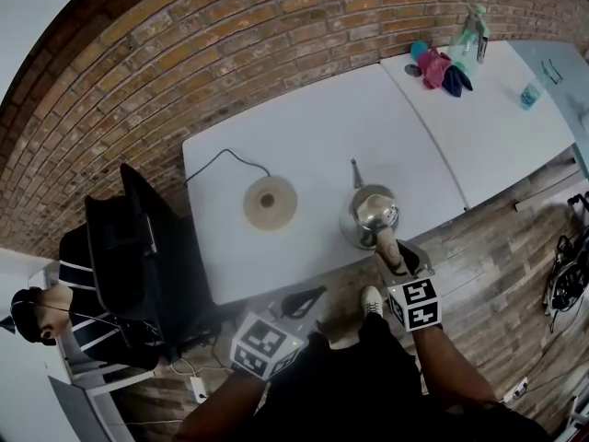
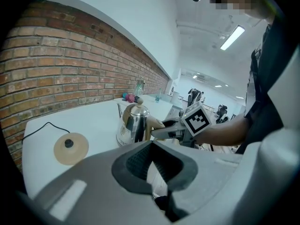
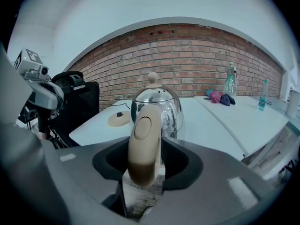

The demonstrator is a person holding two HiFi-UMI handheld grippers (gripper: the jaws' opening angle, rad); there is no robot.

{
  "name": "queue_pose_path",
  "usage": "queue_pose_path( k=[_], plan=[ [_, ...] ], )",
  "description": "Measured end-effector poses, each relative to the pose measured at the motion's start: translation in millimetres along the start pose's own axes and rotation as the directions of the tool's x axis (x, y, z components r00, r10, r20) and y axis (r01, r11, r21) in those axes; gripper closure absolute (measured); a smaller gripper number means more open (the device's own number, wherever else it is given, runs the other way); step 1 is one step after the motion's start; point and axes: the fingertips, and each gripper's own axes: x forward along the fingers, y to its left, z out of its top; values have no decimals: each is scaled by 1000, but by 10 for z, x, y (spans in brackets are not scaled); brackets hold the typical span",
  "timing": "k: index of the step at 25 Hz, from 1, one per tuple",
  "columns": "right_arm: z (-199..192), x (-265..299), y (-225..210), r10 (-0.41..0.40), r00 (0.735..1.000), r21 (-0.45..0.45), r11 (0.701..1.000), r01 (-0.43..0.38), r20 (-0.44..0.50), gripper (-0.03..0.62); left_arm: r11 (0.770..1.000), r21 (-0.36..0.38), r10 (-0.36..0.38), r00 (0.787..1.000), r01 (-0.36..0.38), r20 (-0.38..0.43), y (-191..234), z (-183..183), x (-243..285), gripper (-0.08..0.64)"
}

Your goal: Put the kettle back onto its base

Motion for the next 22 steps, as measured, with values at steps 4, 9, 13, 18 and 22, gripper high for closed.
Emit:
queue_pose_path(
  k=[4, 9, 13, 18, 22],
  plan=[
    [-52, 49, 17, -3, 1000, 3, 1000, 3, -11, 400, 1000, -11, 8, 1000, -8, 5, 16, -25, -29, 558],
    [-75, 66, -13, -22, 1000, 5, 1000, 22, 1, 408, 1000, -8, 23, 999, -23, 30, 9, 12, -98, 558],
    [-54, 44, -79, -42, 999, -12, 999, 42, 1, 460, 999, -12, 38, 998, -38, 46, 10, 28, -167, 558],
    [91, 6, -128, -53, 997, -5, 999, 53, 62, 463, 998, -16, 59, 996, -58, 67, 29, 25, -266, 558],
    [180, -3, -141, -71, 993, -19, 997, 73, 92, 465, 997, -22, 76, 994, -75, 82, 33, 32, -339, 558]
  ],
)
